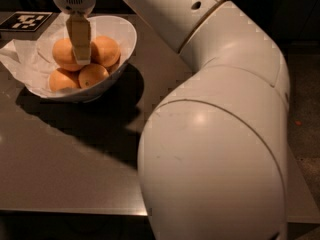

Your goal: Pick orange from white bowl

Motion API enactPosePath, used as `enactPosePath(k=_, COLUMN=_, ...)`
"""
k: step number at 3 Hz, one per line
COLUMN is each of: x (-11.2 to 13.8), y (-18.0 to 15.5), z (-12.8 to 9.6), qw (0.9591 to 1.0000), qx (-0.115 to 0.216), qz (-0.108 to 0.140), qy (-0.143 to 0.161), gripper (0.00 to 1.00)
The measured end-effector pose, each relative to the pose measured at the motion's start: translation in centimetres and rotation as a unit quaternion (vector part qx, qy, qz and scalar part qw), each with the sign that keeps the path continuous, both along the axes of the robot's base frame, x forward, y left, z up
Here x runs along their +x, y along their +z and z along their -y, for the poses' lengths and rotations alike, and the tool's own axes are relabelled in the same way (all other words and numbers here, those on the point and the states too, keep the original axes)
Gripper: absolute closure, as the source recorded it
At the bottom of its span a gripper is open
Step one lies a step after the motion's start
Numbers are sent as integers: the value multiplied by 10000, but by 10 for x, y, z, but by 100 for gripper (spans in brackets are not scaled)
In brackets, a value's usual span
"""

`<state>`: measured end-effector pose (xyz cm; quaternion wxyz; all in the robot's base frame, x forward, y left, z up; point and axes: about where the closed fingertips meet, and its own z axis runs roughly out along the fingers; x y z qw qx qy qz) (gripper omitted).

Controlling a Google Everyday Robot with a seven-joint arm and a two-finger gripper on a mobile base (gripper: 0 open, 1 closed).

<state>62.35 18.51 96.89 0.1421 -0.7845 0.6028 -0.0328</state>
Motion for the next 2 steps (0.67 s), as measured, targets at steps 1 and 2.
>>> enactPosePath(k=1, x=-3, y=-14, z=-7, qw=9998, qx=-79, qz=-164, qy=56, gripper=20)
enactPosePath(k=2, x=-2, y=-20, z=-12, qw=9996, qx=-130, qz=-212, qy=103, gripper=19)
